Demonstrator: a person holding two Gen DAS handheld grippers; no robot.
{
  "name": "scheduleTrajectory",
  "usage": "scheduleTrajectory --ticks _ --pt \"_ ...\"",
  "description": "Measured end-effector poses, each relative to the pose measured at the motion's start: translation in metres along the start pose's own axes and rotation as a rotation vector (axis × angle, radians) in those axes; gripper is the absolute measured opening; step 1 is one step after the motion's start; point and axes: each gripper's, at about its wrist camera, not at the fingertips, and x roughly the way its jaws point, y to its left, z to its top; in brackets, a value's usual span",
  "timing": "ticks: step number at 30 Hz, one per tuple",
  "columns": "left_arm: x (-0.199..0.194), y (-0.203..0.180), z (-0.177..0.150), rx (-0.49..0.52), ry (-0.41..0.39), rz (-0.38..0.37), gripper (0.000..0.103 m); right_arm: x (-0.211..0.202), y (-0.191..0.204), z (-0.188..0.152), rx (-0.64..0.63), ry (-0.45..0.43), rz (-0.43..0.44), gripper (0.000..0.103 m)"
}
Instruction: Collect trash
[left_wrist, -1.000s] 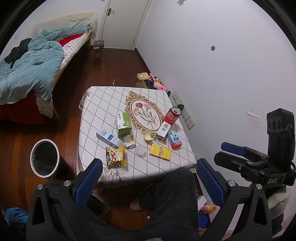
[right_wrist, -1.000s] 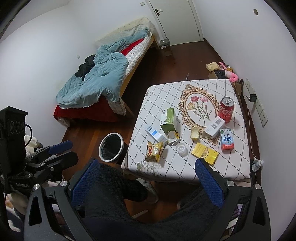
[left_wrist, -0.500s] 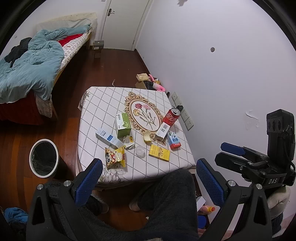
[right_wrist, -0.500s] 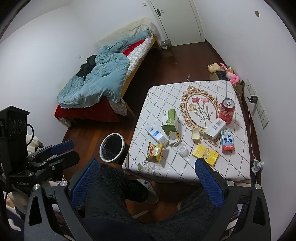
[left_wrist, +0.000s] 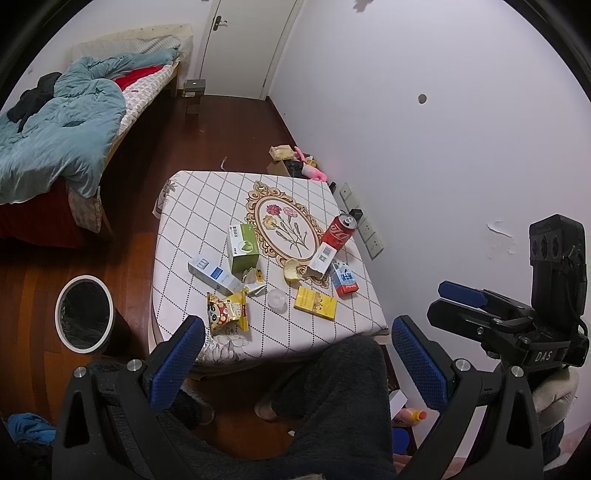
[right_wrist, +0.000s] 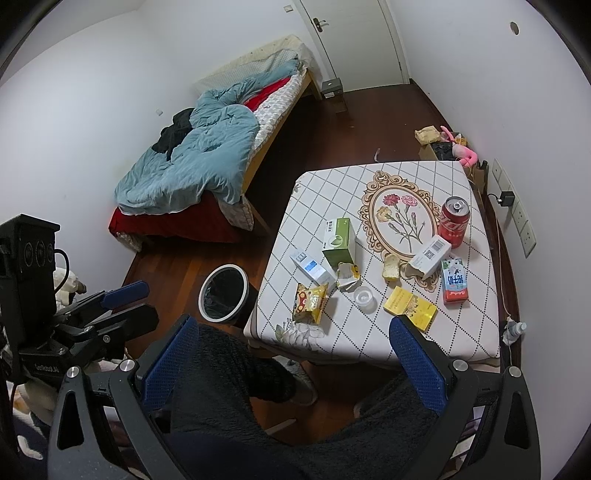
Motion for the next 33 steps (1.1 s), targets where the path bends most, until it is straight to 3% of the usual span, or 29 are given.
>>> scheduleTrajectory --ticks 24,26,29,31,33 --pt "-0.005 0.010 -0.002 -0.007 -0.008 0.002 0.103 0.001 0.003 0.001 0.002 -0.002 0.002 0.103" --pt "0.000 0.012 -0.001 -0.006 -0.013 0.044 0.103 0.001 0.003 0.002 0.017 -0.013 -0.003 0.103" --pt "0.020 0.023 0.003 -0.004 -0.047 0.234 0.103 0.013 -0.006 0.006 0.071 -0.034 -0.032 0.103" --pt "0.044 0.040 0.006 -0.027 -0.051 0.352 0.103 0.028 -0.022 0.006 0.124 -0.050 -0.097 0.103" --pt "0.067 0.059 0.007 -0.065 -0.020 0.400 0.103 0.047 -0.041 0.007 0.193 -0.047 -0.134 0.103"
